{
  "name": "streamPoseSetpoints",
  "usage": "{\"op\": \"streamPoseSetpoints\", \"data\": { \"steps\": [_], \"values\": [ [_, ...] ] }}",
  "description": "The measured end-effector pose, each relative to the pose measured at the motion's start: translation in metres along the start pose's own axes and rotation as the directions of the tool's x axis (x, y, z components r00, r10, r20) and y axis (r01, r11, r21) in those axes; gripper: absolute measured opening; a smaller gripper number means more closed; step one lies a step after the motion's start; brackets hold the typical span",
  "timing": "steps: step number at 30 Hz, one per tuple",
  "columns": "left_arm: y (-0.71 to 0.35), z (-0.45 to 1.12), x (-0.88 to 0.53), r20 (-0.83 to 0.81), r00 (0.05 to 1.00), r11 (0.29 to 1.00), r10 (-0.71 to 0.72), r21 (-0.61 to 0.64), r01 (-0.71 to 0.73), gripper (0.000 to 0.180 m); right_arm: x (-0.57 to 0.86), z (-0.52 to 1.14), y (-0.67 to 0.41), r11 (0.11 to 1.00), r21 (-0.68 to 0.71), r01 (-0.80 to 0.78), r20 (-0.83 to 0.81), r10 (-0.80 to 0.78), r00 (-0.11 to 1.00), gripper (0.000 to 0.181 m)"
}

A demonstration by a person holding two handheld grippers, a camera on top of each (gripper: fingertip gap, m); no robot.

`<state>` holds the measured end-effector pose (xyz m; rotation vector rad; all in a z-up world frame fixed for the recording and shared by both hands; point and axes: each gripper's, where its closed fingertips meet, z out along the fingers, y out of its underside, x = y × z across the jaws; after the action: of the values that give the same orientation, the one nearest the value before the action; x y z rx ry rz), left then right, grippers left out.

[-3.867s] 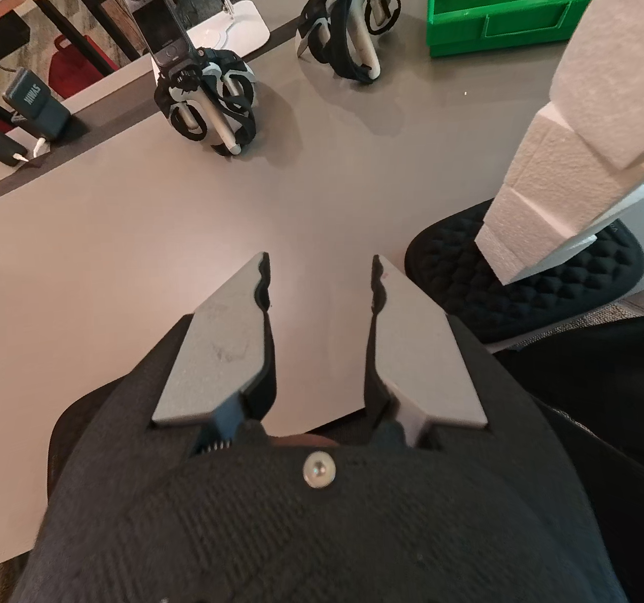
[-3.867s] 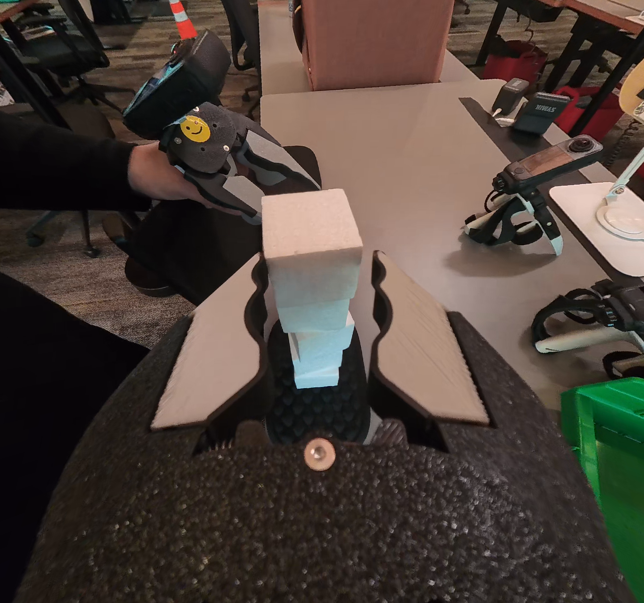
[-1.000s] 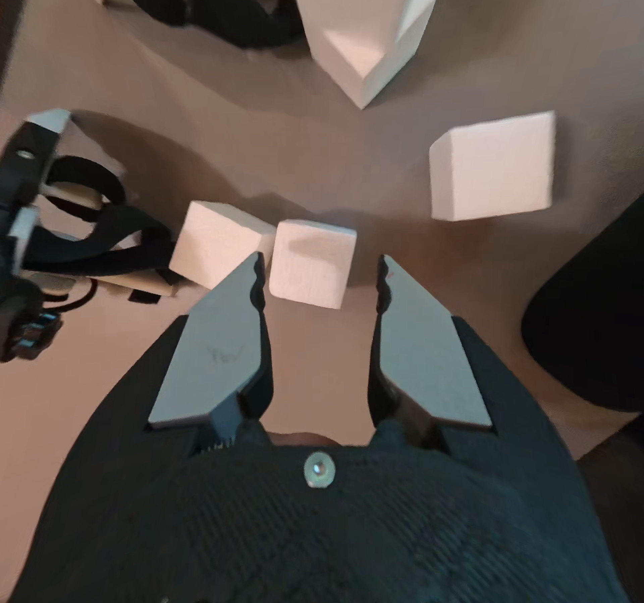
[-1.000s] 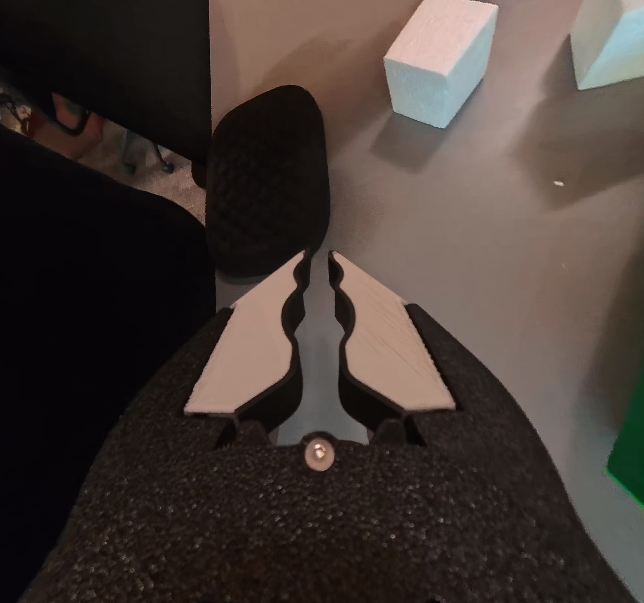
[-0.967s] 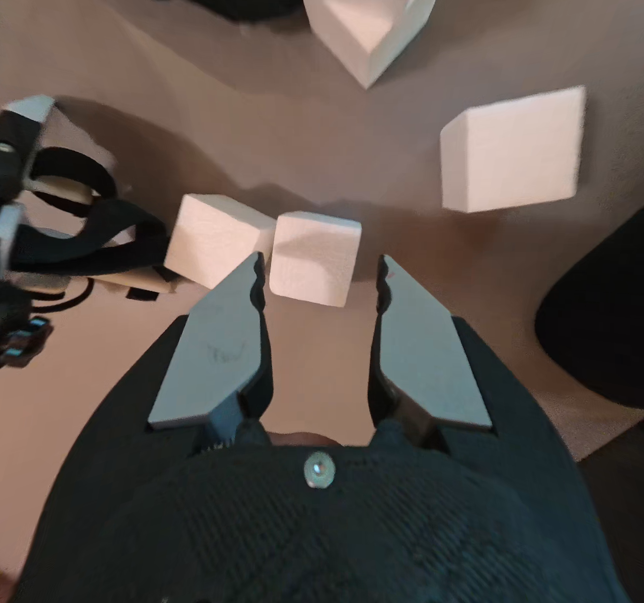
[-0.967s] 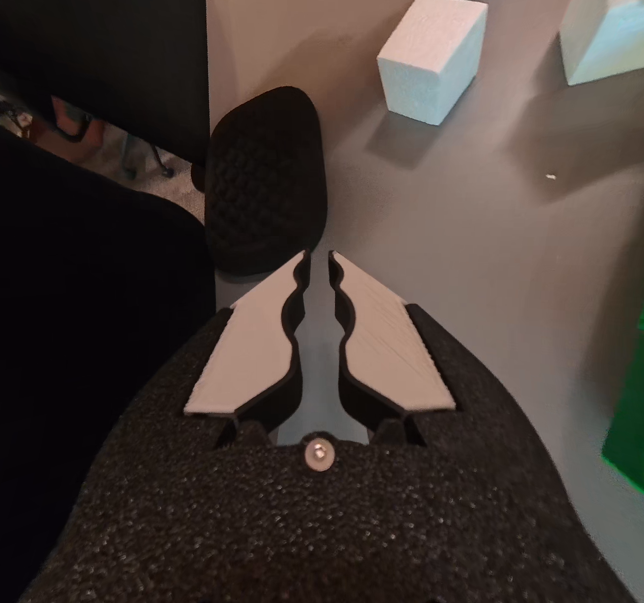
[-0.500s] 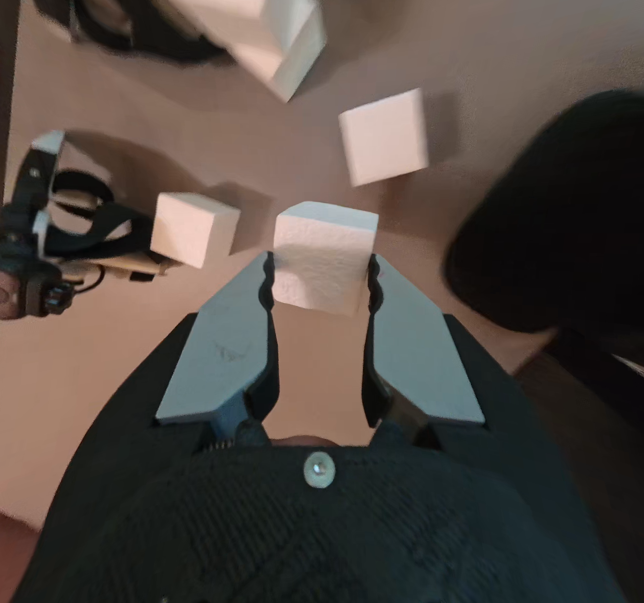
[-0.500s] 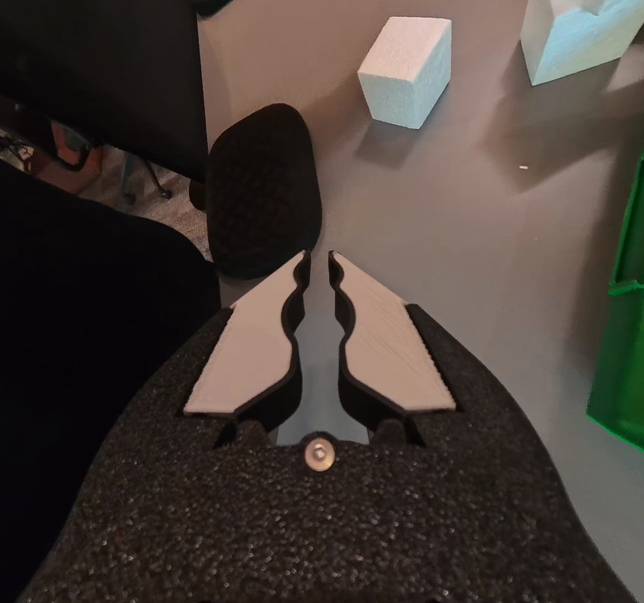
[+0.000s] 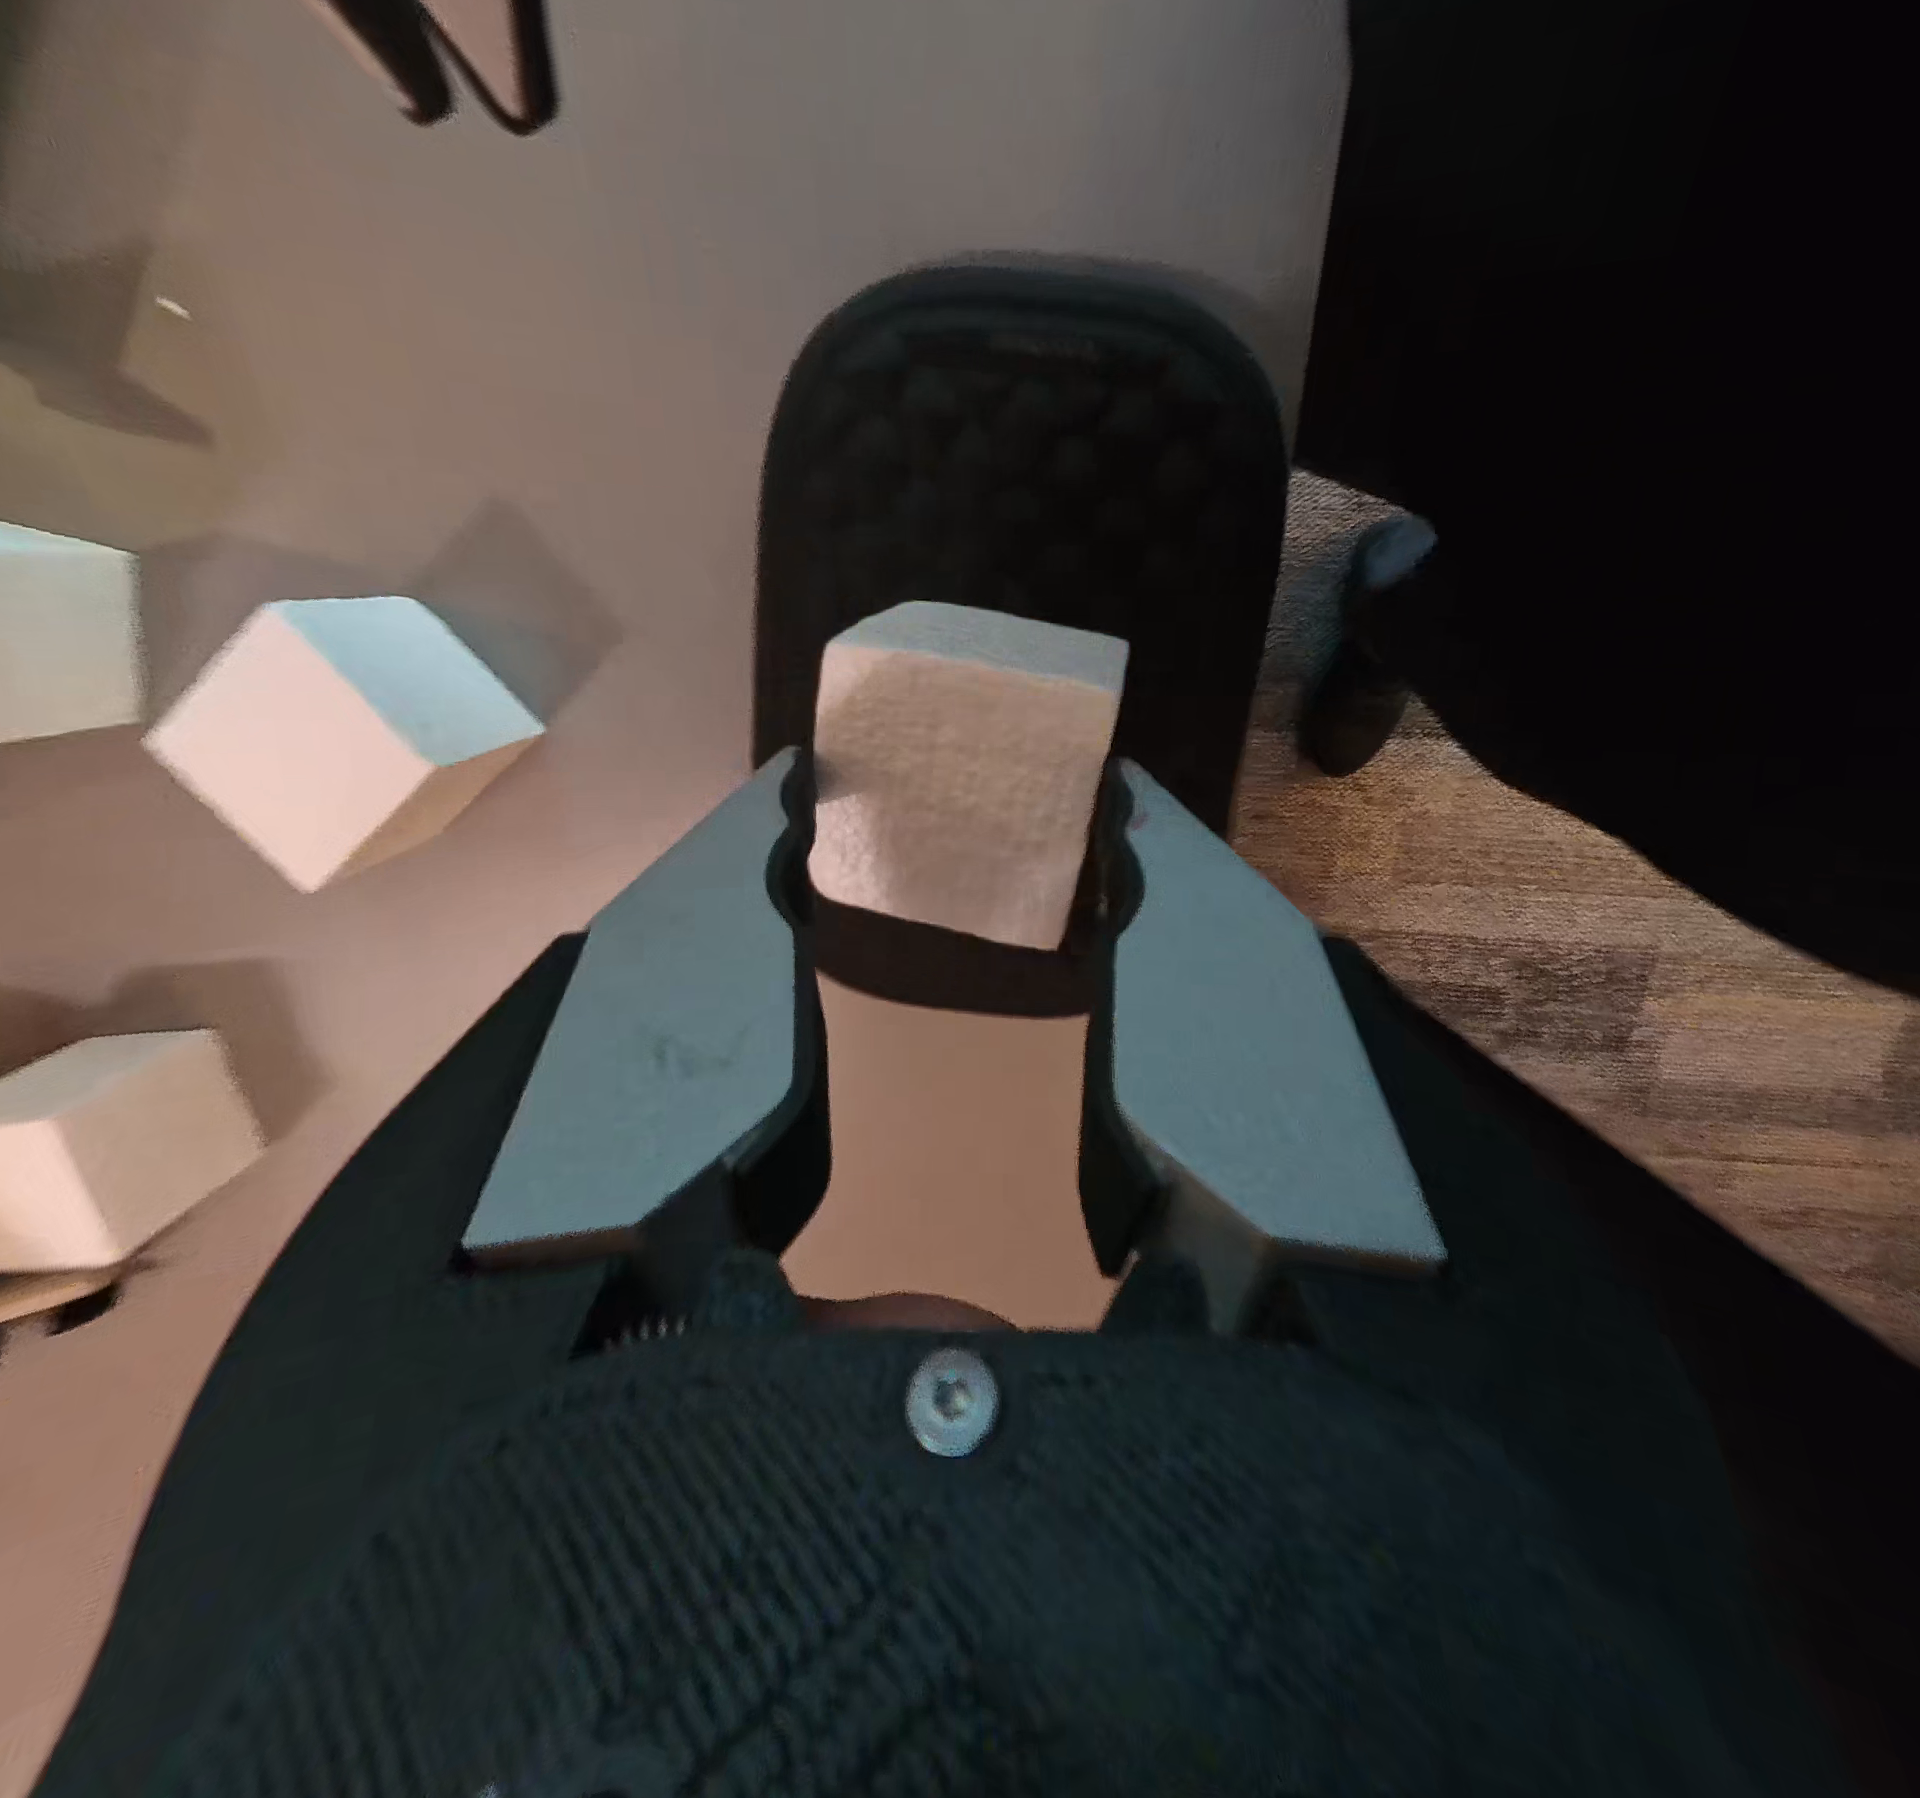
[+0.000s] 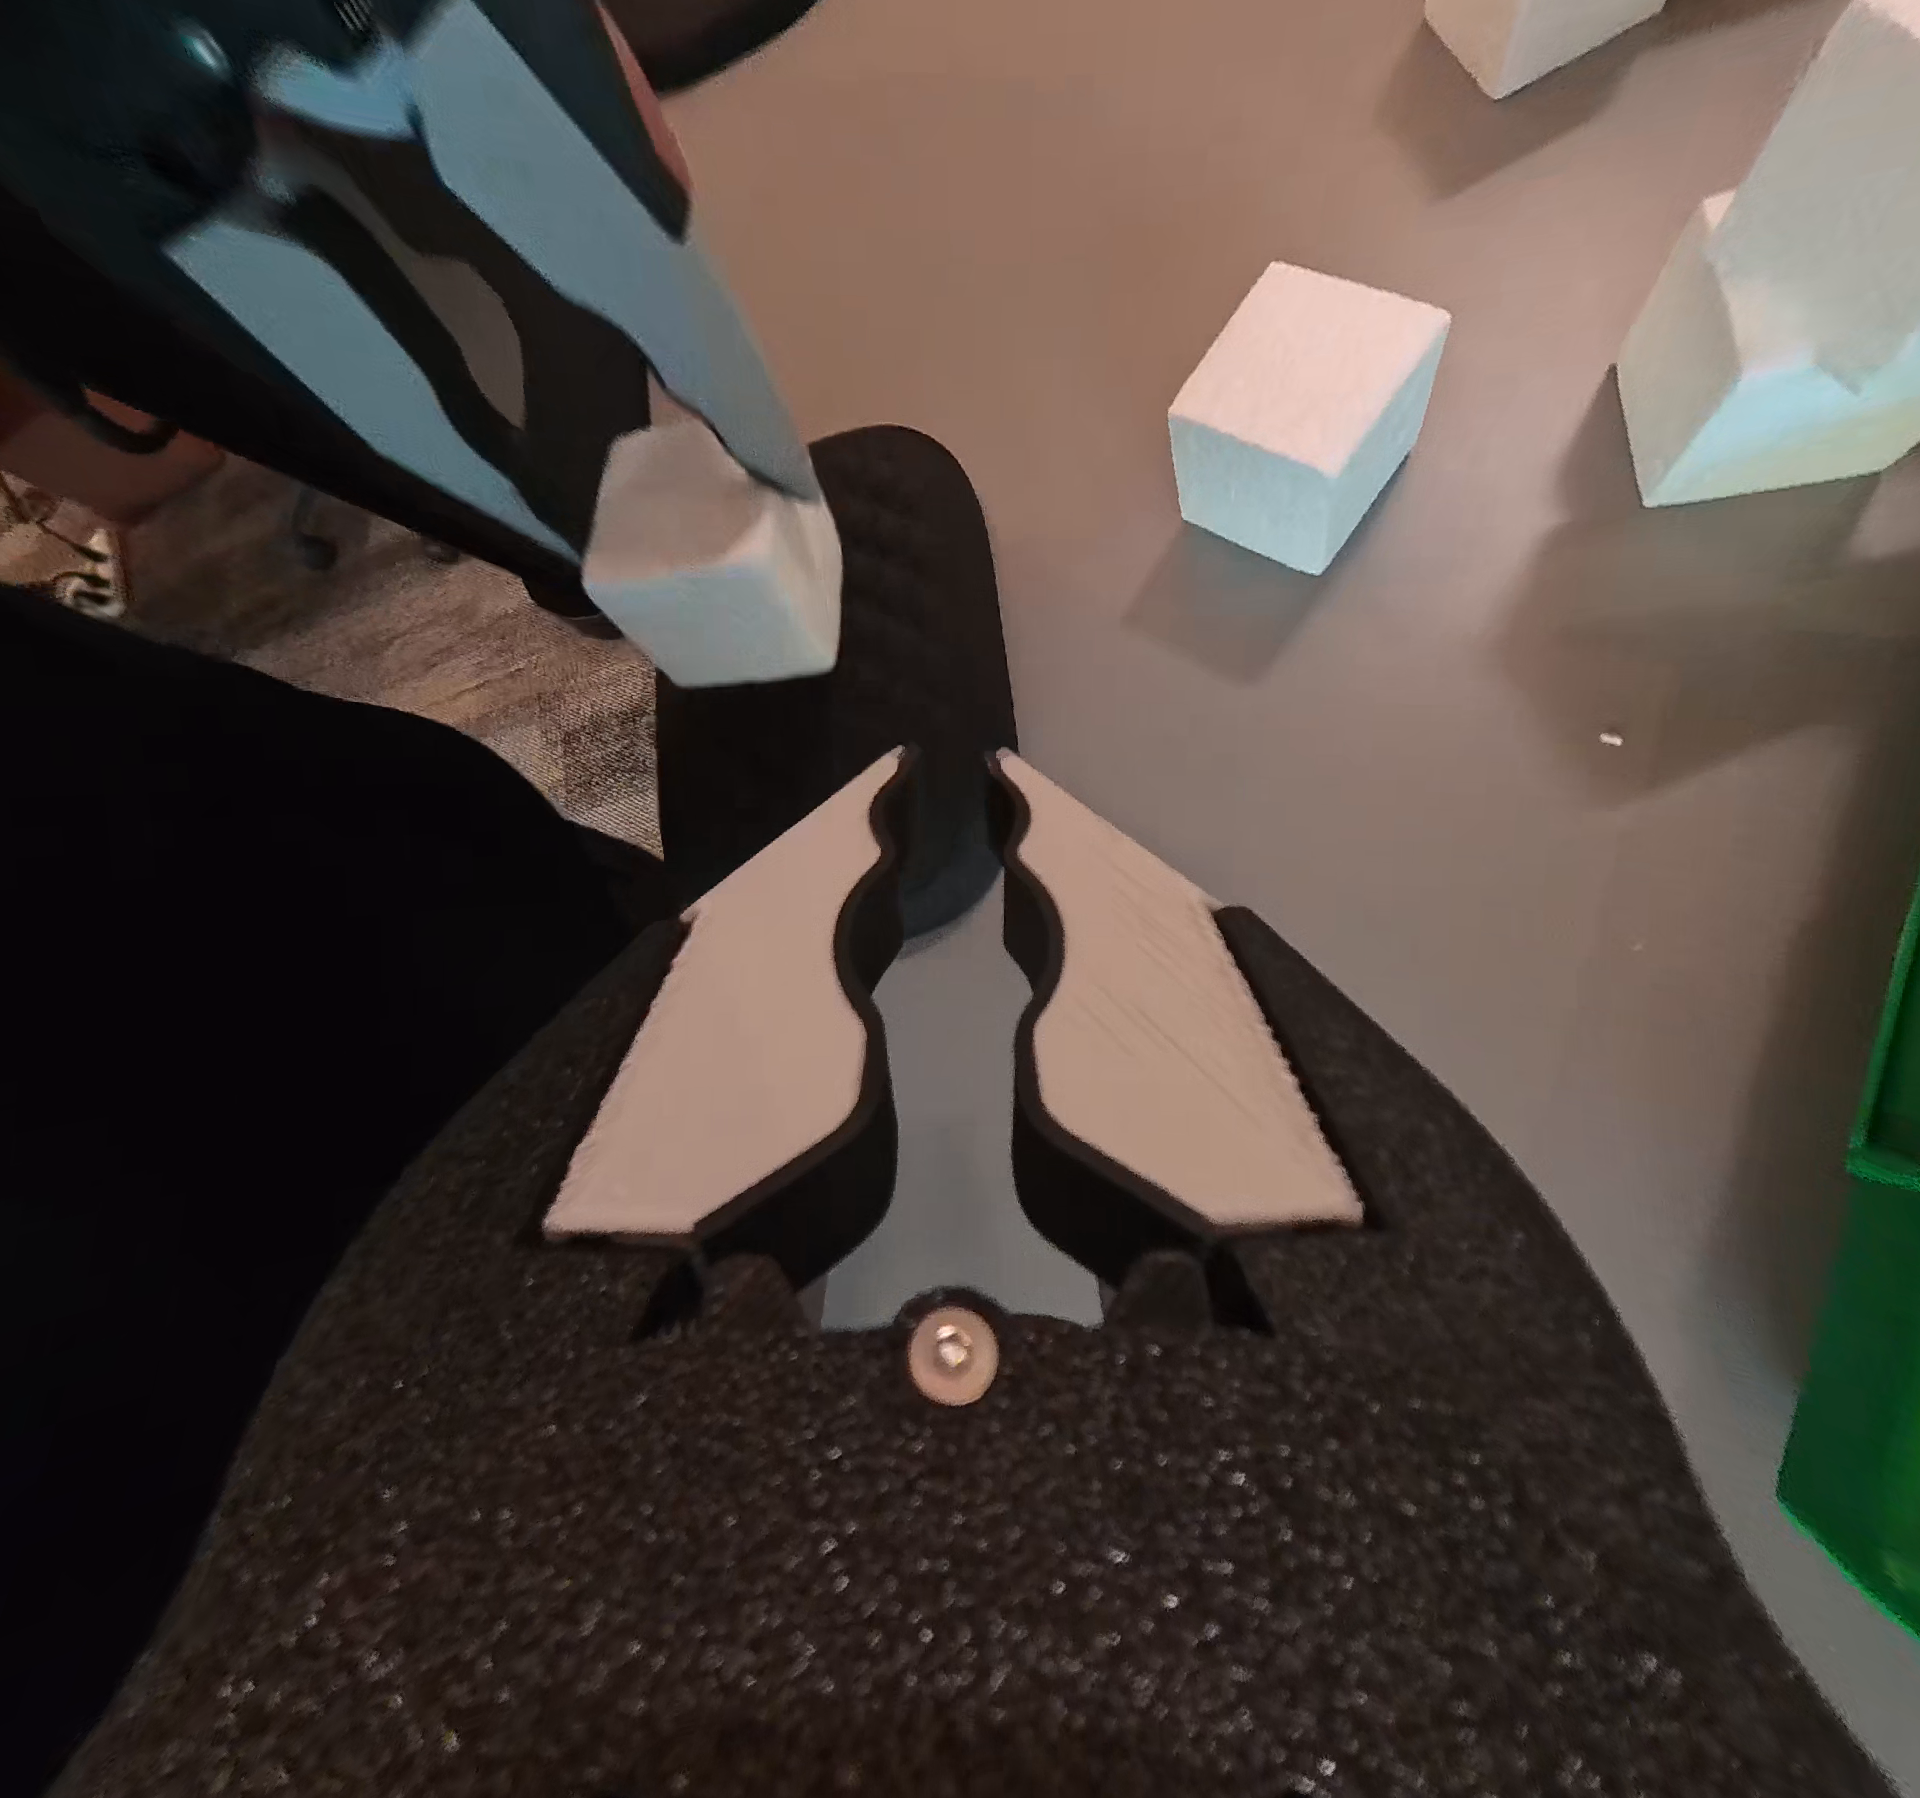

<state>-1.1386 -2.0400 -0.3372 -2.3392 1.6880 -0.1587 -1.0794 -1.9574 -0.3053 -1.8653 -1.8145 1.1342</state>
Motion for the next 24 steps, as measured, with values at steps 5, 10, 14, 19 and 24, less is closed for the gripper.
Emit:
{"op": "streamPoseSetpoints", "data": {
  "steps": [5,10,14,19,24],
  "values": [
    [0.01,0.02,0.006,0.03,0.999,0.998,-0.044,-0.048,0.045,0.07,0.016,0.011,-0.01,1.0,-0.005,0.005,-0.096,-0.005,0.995,0.018],
    [0.005,0.003,0.0,0.053,0.99,0.991,-0.127,0.042,0.125,0.079,0.051,0.03,-0.027,0.995,-0.007,-0.101,-0.236,0.097,0.967,0.079],
    [0.009,-0.038,-0.015,0.15,0.971,0.979,-0.188,0.111,0.172,0.079,0.063,0.056,-0.046,0.99,0.004,-0.143,-0.278,0.138,0.951,0.079],
    [0.016,-0.092,-0.02,0.245,0.901,0.922,-0.357,0.25,0.297,0.079,0.085,0.101,-0.042,0.979,-0.089,-0.186,-0.35,0.144,0.925,0.079],
    [0.025,-0.121,-0.009,0.301,0.841,0.874,-0.449,0.343,0.344,0.075,0.086,0.119,-0.032,0.968,-0.204,-0.144,-0.32,0.073,0.945,0.061]
  ]
}}
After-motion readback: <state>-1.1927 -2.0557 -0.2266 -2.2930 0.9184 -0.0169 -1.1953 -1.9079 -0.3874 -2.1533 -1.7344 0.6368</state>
